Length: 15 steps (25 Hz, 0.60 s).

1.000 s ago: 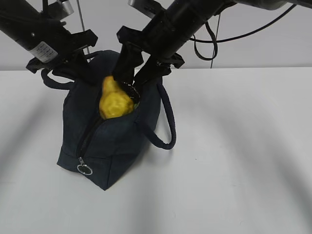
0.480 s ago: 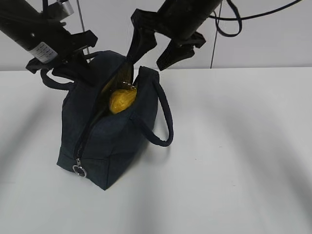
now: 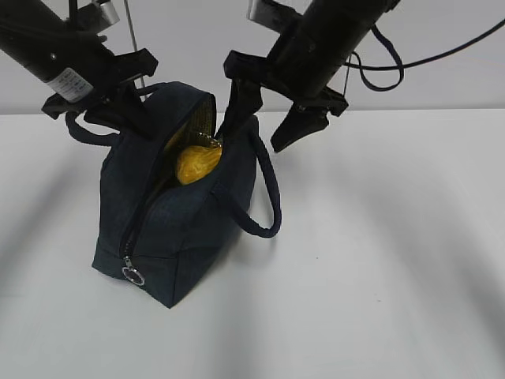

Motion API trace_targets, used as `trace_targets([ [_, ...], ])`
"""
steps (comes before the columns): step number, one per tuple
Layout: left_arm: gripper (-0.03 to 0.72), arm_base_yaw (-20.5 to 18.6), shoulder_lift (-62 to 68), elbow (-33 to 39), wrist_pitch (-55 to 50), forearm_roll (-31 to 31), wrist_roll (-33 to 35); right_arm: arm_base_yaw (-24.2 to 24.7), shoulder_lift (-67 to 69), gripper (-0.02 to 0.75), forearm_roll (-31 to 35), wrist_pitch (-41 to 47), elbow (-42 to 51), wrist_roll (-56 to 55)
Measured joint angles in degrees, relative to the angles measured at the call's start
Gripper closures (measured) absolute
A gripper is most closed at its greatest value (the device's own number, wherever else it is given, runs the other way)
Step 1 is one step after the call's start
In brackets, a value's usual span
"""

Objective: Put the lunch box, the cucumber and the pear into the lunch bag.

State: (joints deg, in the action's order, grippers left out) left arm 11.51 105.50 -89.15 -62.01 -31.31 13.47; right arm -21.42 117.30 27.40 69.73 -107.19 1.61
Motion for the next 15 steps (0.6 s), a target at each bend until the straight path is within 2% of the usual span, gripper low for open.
trace_targets([
  [7,0.688,0.00,0.00,0.00,-0.10,0.00,0.00,-0.10,0.00,0.167,5.58,-5.81,5.96,-1.61],
  [10,0.688,0.00,0.00,0.00,-0.10,-0.06,0.00,-0.68,0.50,0.208,8.07,-7.40,6.49,-1.61],
  [12,0.688,0.00,0.00,0.00,-0.10,-0.06,0.00,-0.83,1.60,0.284,9.45,-7.87,6.49,-0.81],
  [15,0.688,0.00,0.00,0.00,-0.10,-0.10,0.00,-0.86,3.08,0.536,10.37,-7.91,6.53,1.03],
])
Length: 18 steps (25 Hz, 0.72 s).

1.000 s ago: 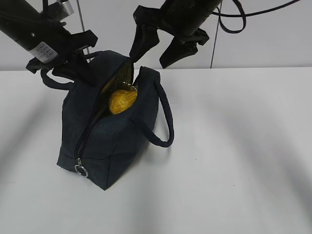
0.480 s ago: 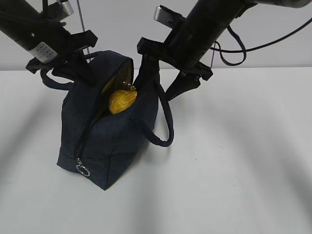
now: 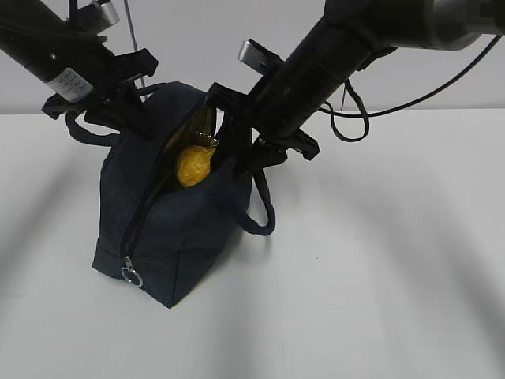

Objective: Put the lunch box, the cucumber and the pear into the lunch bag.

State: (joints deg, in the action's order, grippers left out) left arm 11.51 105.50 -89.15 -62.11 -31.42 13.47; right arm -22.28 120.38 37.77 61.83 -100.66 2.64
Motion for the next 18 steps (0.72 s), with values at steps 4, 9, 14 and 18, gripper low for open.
trace_targets([
  [4,0.688,0.00,0.00,0.00,-0.04,-0.57,0.00,0.00,-0.17,0.727,-0.92,0.17,0.00,1.96],
  [9,0.688,0.36,0.04,0.00,-0.38,-6.20,0.00,0.79,-2.97,0.742,-8.56,3.36,-0.90,2.31],
  [14,0.688,4.31,0.52,0.04,2.11,-14.16,0.00,2.03,-6.23,0.743,-15.44,8.18,-4.40,2.31],
  [18,0.688,8.90,0.57,0.04,8.53,-16.69,0.00,2.56,-6.45,0.743,-22.36,10.34,-8.41,2.31],
])
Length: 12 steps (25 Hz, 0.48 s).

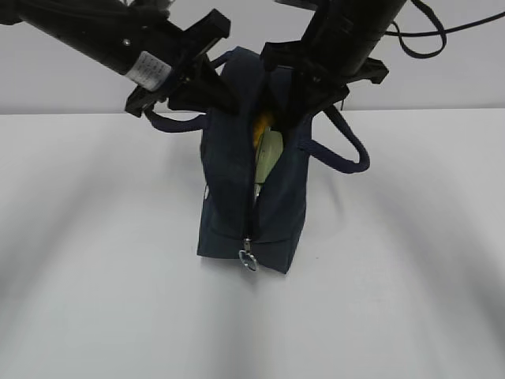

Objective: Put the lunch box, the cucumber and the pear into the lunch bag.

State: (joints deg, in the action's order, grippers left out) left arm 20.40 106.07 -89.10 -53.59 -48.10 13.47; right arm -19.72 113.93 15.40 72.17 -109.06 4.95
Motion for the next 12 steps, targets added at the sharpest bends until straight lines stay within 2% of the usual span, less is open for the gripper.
trace_targets([
  [5,0.688,4.24,1.67,0.00,6.38,-1.24,0.00,0.00,0.00,0.743,-8.08,0.25,-0.96,-0.81],
  [12,0.688,4.66,5.70,0.00,9.77,-2.31,0.00,0.00,2.73,0.743,-10.54,-1.38,-1.06,-0.91],
])
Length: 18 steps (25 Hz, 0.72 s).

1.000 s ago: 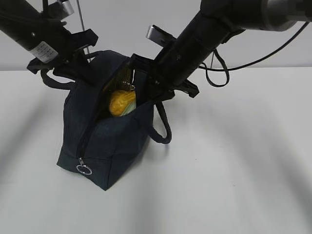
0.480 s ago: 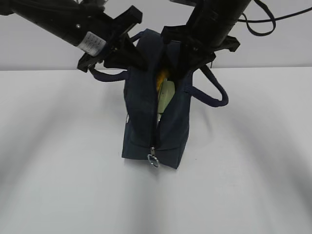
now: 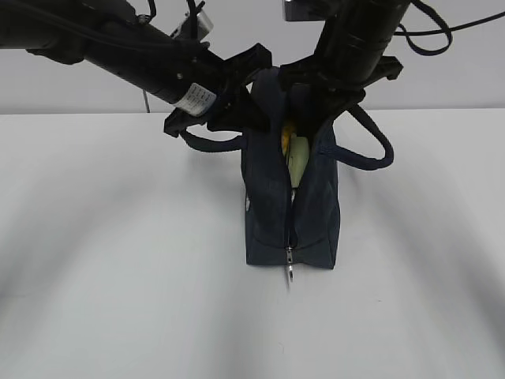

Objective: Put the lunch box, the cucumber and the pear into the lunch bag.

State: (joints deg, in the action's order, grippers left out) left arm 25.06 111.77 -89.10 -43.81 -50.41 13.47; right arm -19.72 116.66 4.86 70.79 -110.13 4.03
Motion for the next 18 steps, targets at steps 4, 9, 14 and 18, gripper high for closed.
trace_targets([
  [4,0.688,0.00,0.19,0.00,0.51,0.54,0.00,0.00,1.21,0.743,0.00,-1.19,-0.21,0.00],
  [9,0.669,0.00,0.19,0.00,1.38,2.30,0.00,0.00,1.93,0.651,1.31,-2.14,-0.34,0.00],
  [14,0.405,-0.44,0.19,0.00,0.56,5.17,0.00,0.00,1.93,0.341,4.57,-1.95,-0.57,0.00],
  [18,0.267,-2.39,0.12,0.00,-2.60,5.22,0.00,0.00,1.93,0.279,5.11,-0.69,-0.89,0.00],
])
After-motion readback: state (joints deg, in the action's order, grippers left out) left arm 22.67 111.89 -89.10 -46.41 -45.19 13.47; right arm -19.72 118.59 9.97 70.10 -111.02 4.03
